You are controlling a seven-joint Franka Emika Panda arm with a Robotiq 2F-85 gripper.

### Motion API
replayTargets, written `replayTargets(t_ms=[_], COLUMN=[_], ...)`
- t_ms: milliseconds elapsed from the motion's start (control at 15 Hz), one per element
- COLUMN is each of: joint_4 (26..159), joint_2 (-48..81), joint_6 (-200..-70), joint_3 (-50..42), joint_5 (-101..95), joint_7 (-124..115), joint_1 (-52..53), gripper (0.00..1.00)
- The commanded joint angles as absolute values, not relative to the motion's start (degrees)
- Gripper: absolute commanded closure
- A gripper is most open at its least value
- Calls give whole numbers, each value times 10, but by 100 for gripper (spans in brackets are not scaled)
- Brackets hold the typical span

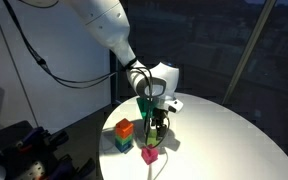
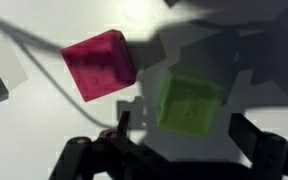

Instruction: Put the light green block on the orange block

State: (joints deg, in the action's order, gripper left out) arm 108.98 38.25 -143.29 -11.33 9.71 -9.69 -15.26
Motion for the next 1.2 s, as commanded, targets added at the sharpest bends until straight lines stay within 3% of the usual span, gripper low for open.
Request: replayTargets(t_ms=[0,1133], joint_4=[1072,1023], joint_2=[397,446], joint_6=[-1435,-1427], joint_3=[-112,-115], joint_5=[103,99], joint_7=[-110,-132], joint_1=[-150,-141], gripper=[0,0])
